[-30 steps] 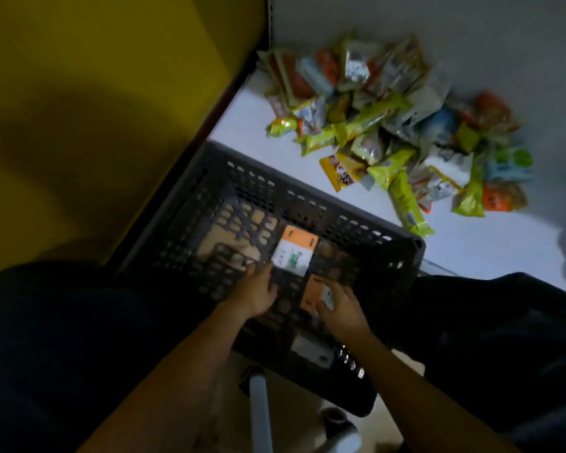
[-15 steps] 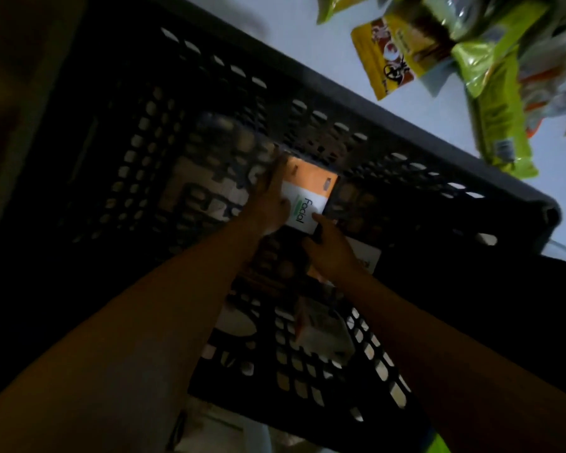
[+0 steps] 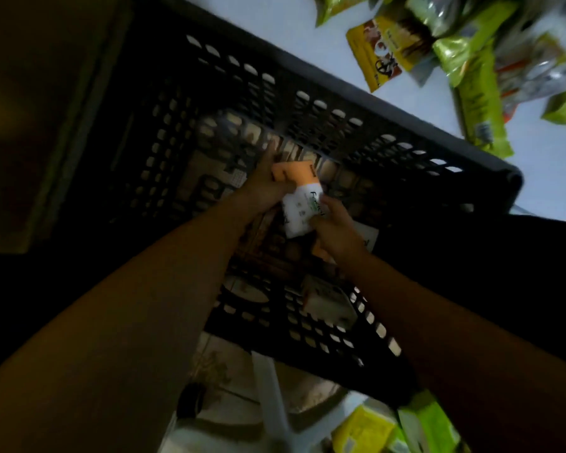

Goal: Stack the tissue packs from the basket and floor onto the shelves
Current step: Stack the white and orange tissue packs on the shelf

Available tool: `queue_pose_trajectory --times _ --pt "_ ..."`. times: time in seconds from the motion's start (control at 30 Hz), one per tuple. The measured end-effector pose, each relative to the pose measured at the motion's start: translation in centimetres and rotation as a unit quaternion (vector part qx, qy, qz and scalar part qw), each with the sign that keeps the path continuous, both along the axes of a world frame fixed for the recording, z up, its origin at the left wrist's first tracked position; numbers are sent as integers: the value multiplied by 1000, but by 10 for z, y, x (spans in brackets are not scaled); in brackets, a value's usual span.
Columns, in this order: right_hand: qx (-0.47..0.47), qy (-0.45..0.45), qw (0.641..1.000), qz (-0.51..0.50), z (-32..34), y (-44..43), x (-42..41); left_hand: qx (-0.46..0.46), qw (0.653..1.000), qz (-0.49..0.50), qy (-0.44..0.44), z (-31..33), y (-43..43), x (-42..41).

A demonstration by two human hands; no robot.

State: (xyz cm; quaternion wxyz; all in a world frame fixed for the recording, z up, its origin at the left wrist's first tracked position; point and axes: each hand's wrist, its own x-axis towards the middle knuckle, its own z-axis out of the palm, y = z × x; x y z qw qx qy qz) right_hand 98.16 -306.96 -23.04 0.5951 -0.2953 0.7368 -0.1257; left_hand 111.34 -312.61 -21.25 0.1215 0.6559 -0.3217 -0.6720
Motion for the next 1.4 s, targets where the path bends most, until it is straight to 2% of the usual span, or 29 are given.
queue_pose_trajectory --times 0.2,0.37,0.47,0.6,0.77,0.97,1.23,1.4 --pt "-131 -18 991 22 97 8 22 34 989 141 -14 103 33 32" --pt "-239 -84 963 89 209 21 31 -47 978 202 -14 209 58 51" --pt "-325 -68 930 159 261 35 32 -121 967 222 -14 264 72 55" --pt "-412 -60 892 175 321 48 26 -219 950 220 -29 323 88 57" --pt "-457 -92 869 165 393 57 7 -320 927 190 -39 400 105 50" --pt "-535 -88 828 145 485 60 -21 -427 890 154 -37 494 110 20" --pt "-648 7 754 108 580 34 -68 -562 822 84 -34 585 81 -41" --pt "-661 78 743 74 614 5 -121 -599 799 21 -48 620 34 -90"
